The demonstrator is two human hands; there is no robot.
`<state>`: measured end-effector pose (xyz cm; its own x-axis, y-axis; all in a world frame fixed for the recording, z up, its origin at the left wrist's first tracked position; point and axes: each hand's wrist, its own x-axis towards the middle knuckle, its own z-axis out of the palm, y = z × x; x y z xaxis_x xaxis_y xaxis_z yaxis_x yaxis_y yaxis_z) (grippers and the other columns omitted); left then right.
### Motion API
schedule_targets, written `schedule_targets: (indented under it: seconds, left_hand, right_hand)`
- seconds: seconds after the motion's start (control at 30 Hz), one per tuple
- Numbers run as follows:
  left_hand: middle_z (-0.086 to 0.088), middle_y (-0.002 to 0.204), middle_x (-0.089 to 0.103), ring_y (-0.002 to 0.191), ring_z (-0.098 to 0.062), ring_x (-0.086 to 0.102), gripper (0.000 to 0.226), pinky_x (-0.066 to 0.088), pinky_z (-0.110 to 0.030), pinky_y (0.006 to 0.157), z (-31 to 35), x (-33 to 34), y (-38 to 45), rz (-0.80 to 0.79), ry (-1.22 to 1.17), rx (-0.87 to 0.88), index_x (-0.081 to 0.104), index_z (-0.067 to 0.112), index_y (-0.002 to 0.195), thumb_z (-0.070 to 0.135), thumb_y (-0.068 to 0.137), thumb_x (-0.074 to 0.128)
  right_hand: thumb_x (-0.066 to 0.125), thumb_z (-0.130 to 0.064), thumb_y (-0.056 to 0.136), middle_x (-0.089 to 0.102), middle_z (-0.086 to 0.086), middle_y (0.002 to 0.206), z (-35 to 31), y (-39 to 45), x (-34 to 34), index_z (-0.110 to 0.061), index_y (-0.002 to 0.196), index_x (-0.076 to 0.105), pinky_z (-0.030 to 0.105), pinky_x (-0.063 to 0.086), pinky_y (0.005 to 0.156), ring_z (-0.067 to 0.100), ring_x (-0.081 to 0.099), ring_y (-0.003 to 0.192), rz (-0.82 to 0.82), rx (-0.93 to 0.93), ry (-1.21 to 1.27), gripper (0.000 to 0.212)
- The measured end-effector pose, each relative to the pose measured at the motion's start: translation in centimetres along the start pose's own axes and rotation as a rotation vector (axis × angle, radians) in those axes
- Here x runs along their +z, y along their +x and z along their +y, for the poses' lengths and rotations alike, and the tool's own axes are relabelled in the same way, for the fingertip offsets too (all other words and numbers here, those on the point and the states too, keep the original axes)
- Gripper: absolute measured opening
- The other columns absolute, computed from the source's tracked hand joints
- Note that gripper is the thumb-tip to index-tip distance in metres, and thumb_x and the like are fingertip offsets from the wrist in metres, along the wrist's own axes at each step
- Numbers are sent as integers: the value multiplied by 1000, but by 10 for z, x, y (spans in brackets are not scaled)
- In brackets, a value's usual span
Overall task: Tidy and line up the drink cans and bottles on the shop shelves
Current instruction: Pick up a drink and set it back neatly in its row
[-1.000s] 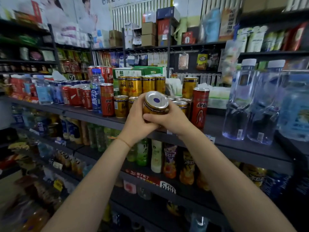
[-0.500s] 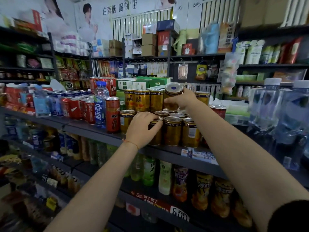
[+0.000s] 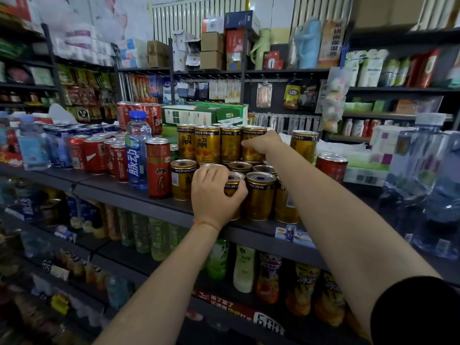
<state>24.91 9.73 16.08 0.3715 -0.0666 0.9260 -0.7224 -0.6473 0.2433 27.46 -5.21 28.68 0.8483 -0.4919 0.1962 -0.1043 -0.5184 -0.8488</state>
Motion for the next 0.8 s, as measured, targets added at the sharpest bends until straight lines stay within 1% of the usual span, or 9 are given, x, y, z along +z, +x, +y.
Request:
schedule_targets:
  seconds: [0.13,0.33,0.47,0.57,0.63,0.67,0.7,0.73,0.8]
  left_hand:
    - [-1,87,65,92,-23,58,27,40,-35,91,0,0,0,-3,2,8,64,13,81,39,83,57]
    - [-2,89,66,94,-23,59,27,41,-36,92,0,1,0,-7,10,7,63,13,81,40,83,57]
    - [-1,86,64,90,-23,58,27,43,-37,89,1,-1,0,-6,6,3,61,13,79,39,84,57]
    - [-1,88,62,92,-24,57,31,44,-43,93,1,-8,1,-102,14,9,59,14,84,44,88,52]
    - [-6,116,62,118,-28,53,44,33,-48,111,-2,-18,-5,-206,37,1,60,14,109,51,91,45]
    - [-7,137,54,135,-28,41,52,23,-48,119,-5,-27,-11,-240,49,-14,55,15,126,53,92,43]
    - [-7,150,42,144,-26,30,58,16,-45,122,-10,-38,-19,-239,53,-37,46,15,138,52,93,45]
    - [-7,153,38,146,-25,26,60,17,-43,121,-16,-49,-31,-203,49,-64,43,13,141,48,92,49]
    - [-9,137,51,132,-25,43,49,34,-39,111,-28,-72,-63,-99,32,-163,51,11,132,36,89,54]
  right_hand:
    - [77,-34,84,50,16,142,-3,3,4,-3,145,32,40,47,98,34,49,130,6,20,-27,82]
    - [78,-36,83,55,15,136,0,8,7,-3,138,42,39,49,95,32,54,125,1,15,-125,73]
    - [73,-35,85,41,19,143,-1,-8,14,-4,143,29,41,45,105,34,45,130,111,-4,-219,80]
    - [65,-29,88,36,17,143,2,-41,19,-4,144,30,43,39,109,33,38,133,188,-207,-252,71]
    - [61,-23,88,43,13,133,8,-69,23,-4,134,44,37,39,106,28,41,127,199,-436,-230,53]
    - [60,-19,88,48,10,124,12,-84,27,-6,123,52,33,39,101,25,45,120,218,-573,-198,39]
    - [59,-16,87,52,6,114,16,-100,33,-8,111,58,29,40,94,23,48,111,251,-709,-154,25]
    - [59,-14,87,54,4,105,21,-116,40,-9,100,61,28,41,88,20,51,102,275,-826,-108,14]
    - [58,-12,87,57,0,90,31,-147,60,-11,89,61,26,40,75,15,53,86,200,-950,-8,4]
